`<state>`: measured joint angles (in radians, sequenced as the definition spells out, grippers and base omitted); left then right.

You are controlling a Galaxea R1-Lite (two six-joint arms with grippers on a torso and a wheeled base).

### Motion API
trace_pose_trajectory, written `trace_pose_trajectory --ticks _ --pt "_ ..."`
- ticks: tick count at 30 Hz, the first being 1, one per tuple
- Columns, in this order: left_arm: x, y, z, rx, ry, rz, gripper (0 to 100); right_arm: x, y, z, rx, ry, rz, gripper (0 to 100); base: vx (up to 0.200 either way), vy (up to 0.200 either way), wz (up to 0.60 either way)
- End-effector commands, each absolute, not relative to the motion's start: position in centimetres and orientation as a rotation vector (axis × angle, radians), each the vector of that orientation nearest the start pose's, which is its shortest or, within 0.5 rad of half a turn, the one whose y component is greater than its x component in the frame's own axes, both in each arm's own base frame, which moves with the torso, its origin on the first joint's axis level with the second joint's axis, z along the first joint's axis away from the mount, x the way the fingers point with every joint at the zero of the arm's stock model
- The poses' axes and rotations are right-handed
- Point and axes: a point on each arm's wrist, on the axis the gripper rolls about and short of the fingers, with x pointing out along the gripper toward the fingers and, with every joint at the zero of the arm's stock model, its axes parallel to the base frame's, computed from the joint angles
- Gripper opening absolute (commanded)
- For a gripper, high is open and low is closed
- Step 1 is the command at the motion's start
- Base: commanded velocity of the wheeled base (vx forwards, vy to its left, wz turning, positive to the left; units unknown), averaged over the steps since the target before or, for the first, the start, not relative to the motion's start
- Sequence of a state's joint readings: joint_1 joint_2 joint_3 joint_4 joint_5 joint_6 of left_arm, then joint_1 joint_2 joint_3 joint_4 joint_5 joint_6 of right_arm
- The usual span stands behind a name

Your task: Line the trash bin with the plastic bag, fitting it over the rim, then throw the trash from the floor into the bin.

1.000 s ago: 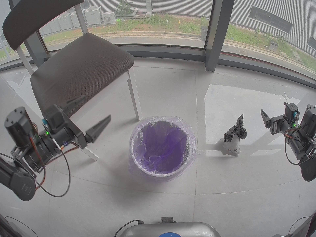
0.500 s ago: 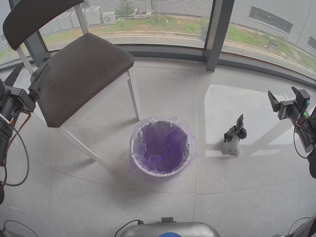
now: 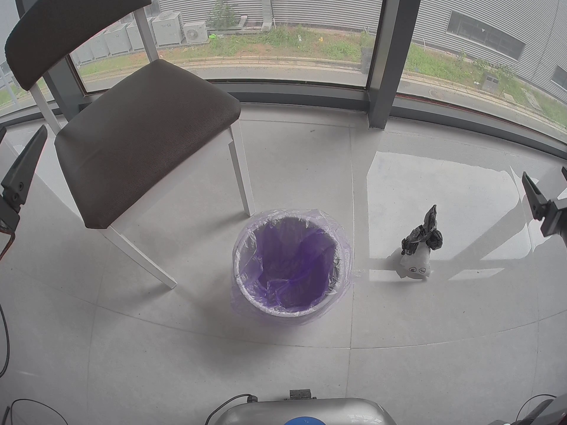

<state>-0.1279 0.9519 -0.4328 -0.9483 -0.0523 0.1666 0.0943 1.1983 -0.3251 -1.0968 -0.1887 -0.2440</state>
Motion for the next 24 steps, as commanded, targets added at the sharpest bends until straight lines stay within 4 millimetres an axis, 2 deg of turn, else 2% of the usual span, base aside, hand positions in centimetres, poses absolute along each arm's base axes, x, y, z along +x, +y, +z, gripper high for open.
trace_pose_trajectory --ticks 1,5,10,13,15,16,20,24 --pt "6.7 -0.9 27.4 0.141 -0.483 -0.122 100 8.0 0.3 23.5 -0.180 -0.204 -0.101 100 0.000 0.000 0.00" --pt "6.8 -0.8 26.7 0.142 -0.435 -0.101 100 7.1 0.3 24.0 -0.164 -0.159 -0.065 100 0.000 0.000 0.00" --pt "8.0 -0.9 26.0 0.136 -0.355 -0.107 100 7.6 0.4 23.3 -0.158 -0.125 -0.054 100 0.000 0.000 0.00" --pt "8.8 -1.0 25.7 0.125 -0.322 -0.113 100 9.0 0.9 23.0 -0.122 -0.075 -0.014 100 0.000 0.000 0.00" --pt "8.8 -1.0 25.7 0.125 -0.322 -0.113 100 9.1 0.9 23.0 -0.119 -0.074 -0.011 100 0.000 0.000 0.00" --pt "9.6 -1.1 25.2 0.126 -0.283 -0.113 100 10.6 1.3 23.1 -0.047 -0.053 0.012 100 0.000 0.000 0.00" --pt "10.1 -1.1 24.8 0.130 -0.252 -0.106 100 13.1 1.7 22.6 0.016 -0.033 0.012 100 0.000 0.000 0.00" --pt "10.4 -1.2 24.4 0.130 -0.234 -0.108 100 13.9 1.8 22.0 0.015 -0.011 0.012 100 0.000 0.000 0.00"
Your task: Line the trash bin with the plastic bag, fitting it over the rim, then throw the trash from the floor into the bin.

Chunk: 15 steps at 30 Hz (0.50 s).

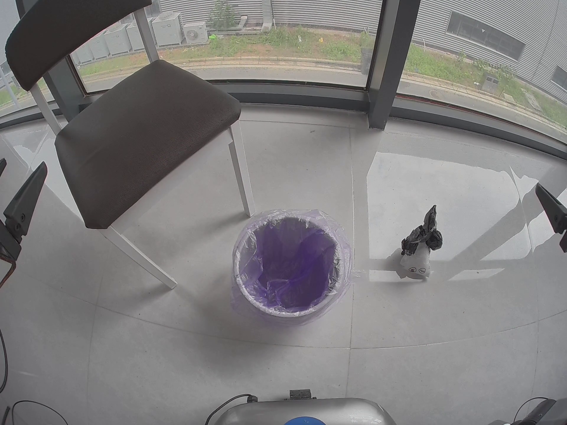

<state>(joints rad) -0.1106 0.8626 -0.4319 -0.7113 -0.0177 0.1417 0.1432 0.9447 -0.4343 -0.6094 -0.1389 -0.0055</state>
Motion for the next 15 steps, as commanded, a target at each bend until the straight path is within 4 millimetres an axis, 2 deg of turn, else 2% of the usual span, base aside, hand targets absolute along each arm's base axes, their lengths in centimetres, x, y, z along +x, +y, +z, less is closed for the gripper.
trace_pose_trajectory --ticks 1,3,5,9,15 --pt "10.4 -1.2 24.3 0.127 -0.229 -0.111 100 14.3 1.8 21.7 0.015 0.003 0.009 100 0.000 0.000 0.00" --pt "10.5 -1.2 23.8 0.116 -0.208 -0.127 100 14.9 1.9 21.1 0.011 0.032 0.004 100 0.000 0.000 0.00" --pt "10.8 -1.3 23.7 0.114 -0.198 -0.126 100 16.0 2.0 19.8 0.008 0.091 -0.003 100 0.200 0.000 0.00" --pt "11.3 -1.3 23.9 0.114 -0.195 -0.115 100 17.7 2.0 18.4 0.018 0.123 -0.017 100 0.200 0.000 0.00" --pt "11.3 -1.3 23.7 0.117 -0.186 -0.119 100 19.1 1.7 16.8 0.017 0.135 -0.042 100 0.200 0.000 0.00"
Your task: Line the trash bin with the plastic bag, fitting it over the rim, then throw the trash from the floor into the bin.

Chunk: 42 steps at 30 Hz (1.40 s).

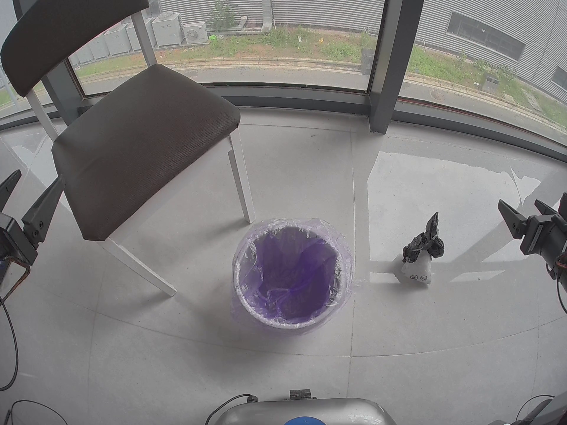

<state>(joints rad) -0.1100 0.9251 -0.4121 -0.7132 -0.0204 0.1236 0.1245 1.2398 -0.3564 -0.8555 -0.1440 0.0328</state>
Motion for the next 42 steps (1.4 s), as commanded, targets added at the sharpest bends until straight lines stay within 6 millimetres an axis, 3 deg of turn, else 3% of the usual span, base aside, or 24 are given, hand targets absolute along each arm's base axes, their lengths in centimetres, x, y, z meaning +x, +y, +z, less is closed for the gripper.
trace_pose_trajectory --ticks 1,9,13,14,15,18,22,23,26,32,42 --pt "11.2 -1.3 23.6 0.115 -0.186 -0.127 100 19.4 1.5 16.6 0.017 0.136 -0.053 100 0.200 0.000 0.00" --pt "10.0 -1.2 23.1 0.114 -0.208 -0.128 100 21.1 0.2 14.9 0.005 0.208 -0.122 100 0.050 0.000 0.00" --pt "9.4 -1.1 23.2 0.116 -0.229 -0.126 100 25.0 -0.7 14.6 -0.015 0.219 -0.154 100 0.000 0.000 0.00" --pt "9.3 -1.1 23.1 0.117 -0.228 -0.128 100 25.0 -0.7 14.6 -0.015 0.219 -0.154 100 0.000 0.000 0.00" --pt "9.3 -1.1 23.0 0.117 -0.225 -0.130 100 27.2 -1.4 14.3 -0.058 0.233 -0.173 100 0.000 0.000 0.00" --pt "9.3 -1.2 22.4 0.121 -0.202 -0.132 100 31.2 -2.3 13.2 -0.108 0.272 -0.180 100 0.000 0.000 0.00" --pt "9.3 -1.1 22.3 0.111 -0.200 -0.124 100 35.4 -2.5 10.5 -0.106 0.347 -0.172 100 0.000 0.000 0.00" --pt "9.3 -1.1 22.3 0.111 -0.200 -0.124 100 35.5 -2.5 10.3 -0.106 0.350 -0.172 100 0.000 0.000 0.00" --pt "9.2 -1.0 22.6 0.097 -0.215 -0.111 100 36.9 -2.0 7.2 -0.057 0.414 -0.099 100 0.000 0.000 0.00" --pt "8.4 -0.9 22.3 0.103 -0.226 -0.110 100 37.1 -1.9 5.6 -0.033 0.460 -0.078 100 0.000 0.000 0.00" --pt "9.4 -0.9 22.0 0.107 -0.191 -0.107 100 39.5 -3.0 -1.3 -0.011 0.587 -0.097 100 0.000 0.000 0.00"
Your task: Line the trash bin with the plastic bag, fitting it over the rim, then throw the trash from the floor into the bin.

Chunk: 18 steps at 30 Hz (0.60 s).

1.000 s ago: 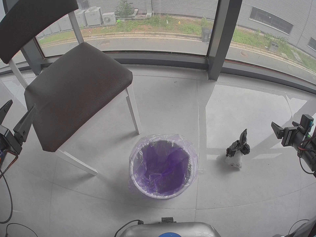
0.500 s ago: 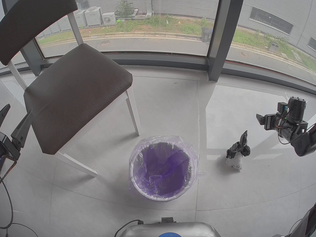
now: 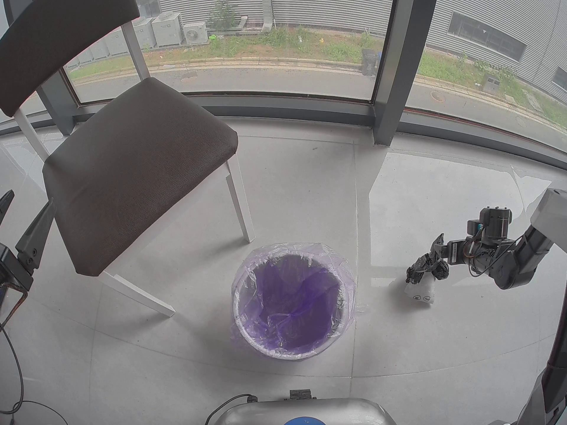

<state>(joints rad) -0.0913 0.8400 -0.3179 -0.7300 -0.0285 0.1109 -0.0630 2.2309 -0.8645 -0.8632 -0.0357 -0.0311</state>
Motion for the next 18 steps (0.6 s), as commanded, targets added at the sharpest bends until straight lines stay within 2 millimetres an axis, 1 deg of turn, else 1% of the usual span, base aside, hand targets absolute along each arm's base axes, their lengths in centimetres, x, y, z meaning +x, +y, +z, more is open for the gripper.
trace_pose_trajectory --ticks 1,5,7,10,18 --pt "9.4 -0.9 22.0 0.107 -0.188 -0.109 100 39.6 -3.1 -1.6 -0.005 0.590 -0.099 100 0.000 0.000 0.00" --pt "9.4 -0.9 21.9 0.103 -0.184 -0.110 100 40.3 -3.2 -2.6 0.010 0.597 -0.106 100 0.000 0.000 0.00" --pt "9.4 -0.9 22.0 0.100 -0.189 -0.110 100 41.3 -3.3 -4.1 0.052 0.599 -0.124 100 0.000 0.000 0.00" --pt "9.1 -0.9 22.1 0.102 -0.201 -0.109 100 42.9 -3.3 -5.4 0.160 0.560 -0.156 100 0.000 0.000 0.00" --pt "9.4 -0.9 22.4 0.105 -0.203 -0.111 100 44.8 -3.1 -6.9 0.258 0.507 -0.196 100 0.000 0.000 0.00"
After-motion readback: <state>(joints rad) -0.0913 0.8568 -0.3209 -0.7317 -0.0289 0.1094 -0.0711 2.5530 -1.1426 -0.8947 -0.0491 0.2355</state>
